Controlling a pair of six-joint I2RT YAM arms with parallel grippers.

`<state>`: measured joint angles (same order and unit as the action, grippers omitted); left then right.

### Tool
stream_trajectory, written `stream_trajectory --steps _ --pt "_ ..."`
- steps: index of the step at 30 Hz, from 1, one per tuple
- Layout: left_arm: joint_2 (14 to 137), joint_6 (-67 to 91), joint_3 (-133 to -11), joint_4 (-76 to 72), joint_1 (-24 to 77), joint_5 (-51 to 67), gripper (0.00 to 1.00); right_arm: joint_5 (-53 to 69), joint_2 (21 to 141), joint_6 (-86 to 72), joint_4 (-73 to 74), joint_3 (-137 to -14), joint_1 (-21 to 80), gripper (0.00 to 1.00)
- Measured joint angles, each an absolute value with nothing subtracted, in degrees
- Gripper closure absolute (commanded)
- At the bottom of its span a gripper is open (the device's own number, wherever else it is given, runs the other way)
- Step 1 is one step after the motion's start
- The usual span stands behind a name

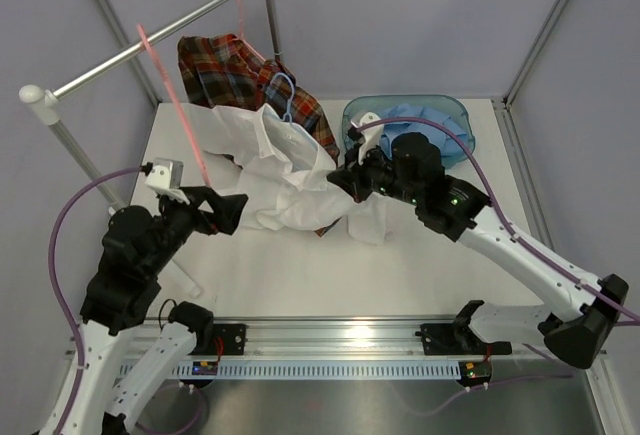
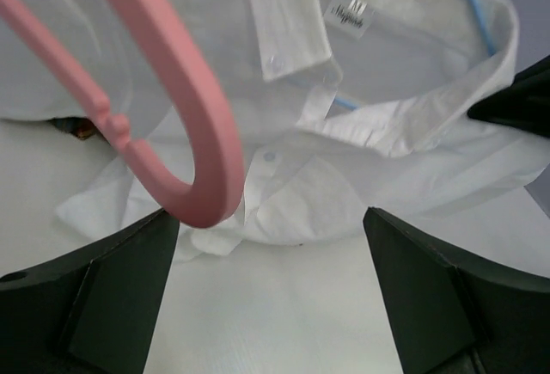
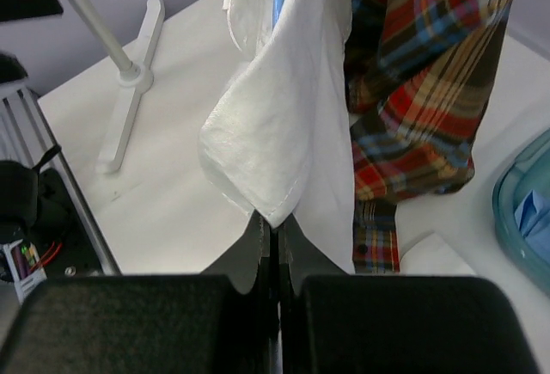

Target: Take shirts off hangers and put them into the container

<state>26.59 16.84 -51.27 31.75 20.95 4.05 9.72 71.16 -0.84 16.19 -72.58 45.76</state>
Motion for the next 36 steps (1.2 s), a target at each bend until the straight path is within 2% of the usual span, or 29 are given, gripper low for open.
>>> stream_trajectory --steps 10,17,23,30,36 --pt "41.41 20.95 -67.94 31.4 25.43 12.6 0.03 9.72 58.0 -2.04 22.63 -60.42 45.76 1.0" --pt "49.45 21.08 -76.95 30.44 41.3 6.52 0.02 9.72 53.84 -3.09 23.79 -56.25 45.76 1.0" --pt "56.86 20.4 -79.42 29.93 49.54 -1.5 0.02 9.72 51.77 -3.84 23.92 -54.98 45.76 1.0" --pt "64.14 16.56 -79.99 27.44 57.47 -11.51 0.09 10.28 49.58 -4.93 23.92 -54.57 45.76 1.0" --pt "68.55 13.26 -80.27 22.7 59.64 -18.06 0.24 10.66 48.23 -5.63 24.12 -53.95 45.76 1.0"
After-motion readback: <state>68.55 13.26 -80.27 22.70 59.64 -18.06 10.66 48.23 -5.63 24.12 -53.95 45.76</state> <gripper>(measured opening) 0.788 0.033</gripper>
